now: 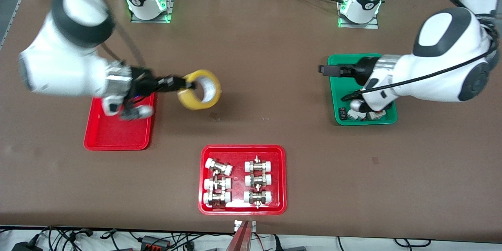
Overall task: Left arm passes tape to right arm into tray
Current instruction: 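Open the left gripper and withdraw it while the right gripper carries tape, then lower the tape into the empty red tray with the right gripper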
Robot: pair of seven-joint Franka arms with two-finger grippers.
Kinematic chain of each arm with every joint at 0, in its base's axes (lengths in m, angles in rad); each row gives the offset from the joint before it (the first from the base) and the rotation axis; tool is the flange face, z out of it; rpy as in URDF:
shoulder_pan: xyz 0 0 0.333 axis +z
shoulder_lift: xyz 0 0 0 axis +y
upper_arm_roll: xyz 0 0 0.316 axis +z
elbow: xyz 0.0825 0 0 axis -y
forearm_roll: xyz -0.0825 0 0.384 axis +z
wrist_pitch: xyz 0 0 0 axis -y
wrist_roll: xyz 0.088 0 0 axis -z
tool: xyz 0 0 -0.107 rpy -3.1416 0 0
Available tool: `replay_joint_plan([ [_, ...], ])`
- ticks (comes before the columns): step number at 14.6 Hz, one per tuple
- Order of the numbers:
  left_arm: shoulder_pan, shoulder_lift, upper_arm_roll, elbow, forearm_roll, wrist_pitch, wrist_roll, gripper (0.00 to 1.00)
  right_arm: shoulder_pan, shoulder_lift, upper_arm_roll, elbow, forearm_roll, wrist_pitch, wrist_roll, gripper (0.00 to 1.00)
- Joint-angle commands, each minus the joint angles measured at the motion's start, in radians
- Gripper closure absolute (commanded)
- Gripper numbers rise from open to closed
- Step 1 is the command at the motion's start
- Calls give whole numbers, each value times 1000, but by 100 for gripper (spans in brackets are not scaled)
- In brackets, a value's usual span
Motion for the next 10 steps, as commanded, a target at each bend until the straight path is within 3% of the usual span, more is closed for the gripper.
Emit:
replay_joint_plan([
  [1,23,-37,-6,-9,164,-16,115,0,-181,69,19,14,-47,-49,-110,61],
  [4,65,-69,2,-9,290,-20,297,0,-353,175,19,11,-58,-91,-283,61],
  [6,67,-123,49,-12,307,-55,413,0,-448,237,19,11,-60,-132,-412,61],
  [10,-90,-235,340,-54,304,-13,563,0,-516,307,19,-4,-106,-171,-524,61],
])
